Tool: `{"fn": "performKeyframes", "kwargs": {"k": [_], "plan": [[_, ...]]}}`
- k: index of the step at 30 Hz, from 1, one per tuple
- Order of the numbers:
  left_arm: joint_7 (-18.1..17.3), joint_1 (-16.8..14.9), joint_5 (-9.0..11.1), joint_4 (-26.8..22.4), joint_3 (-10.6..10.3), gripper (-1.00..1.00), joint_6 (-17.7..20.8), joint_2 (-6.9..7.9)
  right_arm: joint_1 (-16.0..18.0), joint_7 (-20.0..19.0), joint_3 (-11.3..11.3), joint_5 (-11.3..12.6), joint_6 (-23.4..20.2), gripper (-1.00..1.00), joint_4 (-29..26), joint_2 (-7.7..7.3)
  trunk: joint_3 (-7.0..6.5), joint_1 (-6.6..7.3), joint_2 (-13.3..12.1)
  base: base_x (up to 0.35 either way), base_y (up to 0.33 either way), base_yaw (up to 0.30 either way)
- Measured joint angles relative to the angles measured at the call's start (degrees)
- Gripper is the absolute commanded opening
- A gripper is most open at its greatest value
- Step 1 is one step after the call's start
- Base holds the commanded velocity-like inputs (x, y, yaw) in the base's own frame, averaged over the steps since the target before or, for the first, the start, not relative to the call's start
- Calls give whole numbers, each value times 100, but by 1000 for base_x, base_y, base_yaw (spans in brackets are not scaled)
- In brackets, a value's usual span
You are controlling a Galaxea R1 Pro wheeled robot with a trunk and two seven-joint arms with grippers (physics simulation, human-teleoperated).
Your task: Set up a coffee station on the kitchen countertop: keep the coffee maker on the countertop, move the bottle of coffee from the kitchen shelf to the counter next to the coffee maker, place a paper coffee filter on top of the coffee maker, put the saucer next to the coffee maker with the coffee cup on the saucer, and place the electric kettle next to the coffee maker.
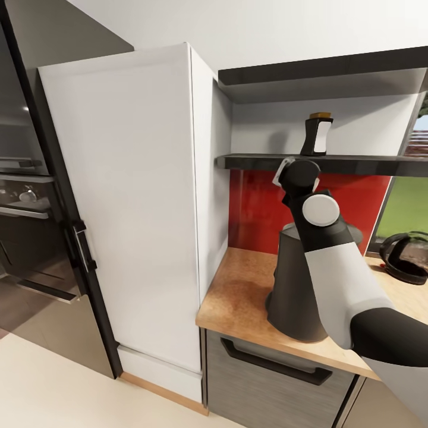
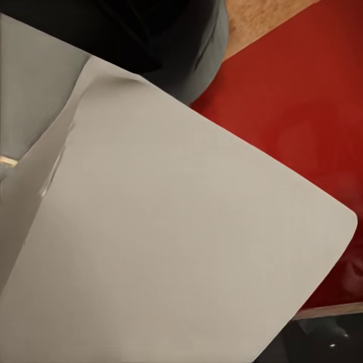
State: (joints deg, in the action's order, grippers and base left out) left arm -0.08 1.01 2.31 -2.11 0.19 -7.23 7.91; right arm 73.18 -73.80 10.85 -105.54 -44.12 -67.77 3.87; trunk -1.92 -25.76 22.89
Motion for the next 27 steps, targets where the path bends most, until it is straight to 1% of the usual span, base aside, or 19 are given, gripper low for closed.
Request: {"fn": "performKeyframes", "kwargs": {"k": [5, 12, 19, 27], "plan": [[0, 0, 0, 0, 5, 100, 0, 0, 0, 20, -4, 5, -1, -100, 19, 0, 0, 0, 0, 0, 0, 0], [0, 1, 0, 0, -1, 100, 3, 1, -1, 19, 0, 9, -1, -100, 277, 0, 0, 0, 0, 0, 0, 0], [0, 2, -14, 0, -8, 100, 1, 2, 0, 24, 1, 9, -1, -100, 306, 0, 0, 1, 0, 87, 38, 0], [0, 9, -16, 0, -8, 100, 0, 3, 0, 18, -8, 0, 0, -100, 315, -4, 0, 0, 0, 14, 6, 0]]}}
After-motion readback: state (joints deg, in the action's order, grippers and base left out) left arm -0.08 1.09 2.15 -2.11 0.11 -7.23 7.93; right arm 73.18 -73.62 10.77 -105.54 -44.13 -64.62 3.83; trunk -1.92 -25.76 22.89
